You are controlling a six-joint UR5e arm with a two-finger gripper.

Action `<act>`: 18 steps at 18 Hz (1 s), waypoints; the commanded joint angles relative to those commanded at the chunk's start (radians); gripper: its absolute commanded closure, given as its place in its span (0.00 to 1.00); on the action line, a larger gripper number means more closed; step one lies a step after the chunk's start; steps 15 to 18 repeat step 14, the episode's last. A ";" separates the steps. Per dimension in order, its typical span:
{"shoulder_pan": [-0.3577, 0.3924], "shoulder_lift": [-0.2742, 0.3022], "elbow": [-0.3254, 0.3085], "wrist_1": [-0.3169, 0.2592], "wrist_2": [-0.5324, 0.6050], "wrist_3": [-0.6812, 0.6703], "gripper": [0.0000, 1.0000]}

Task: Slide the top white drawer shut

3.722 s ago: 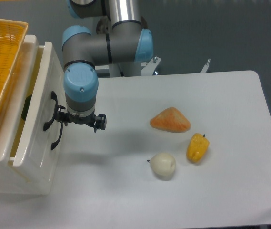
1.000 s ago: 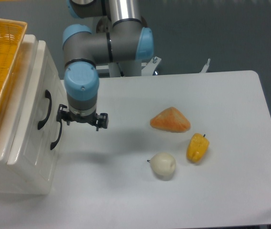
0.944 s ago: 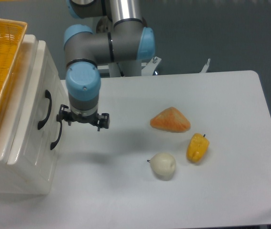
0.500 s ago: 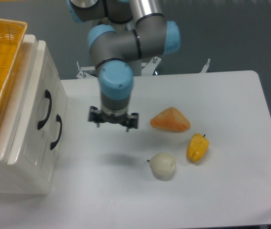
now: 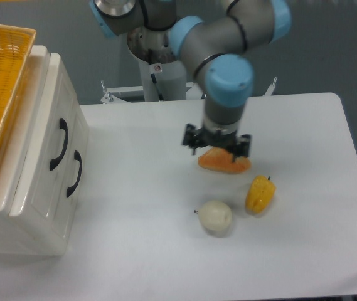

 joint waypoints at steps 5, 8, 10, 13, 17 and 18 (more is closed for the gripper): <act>0.112 0.009 0.003 -0.003 0.008 0.075 0.00; 0.161 0.020 0.003 -0.005 0.070 0.253 0.00; 0.189 0.023 0.009 0.003 0.095 0.376 0.00; 0.219 0.020 0.025 0.012 0.094 0.476 0.00; 0.226 0.022 0.025 0.014 0.094 0.473 0.00; 0.226 0.022 0.025 0.014 0.094 0.473 0.00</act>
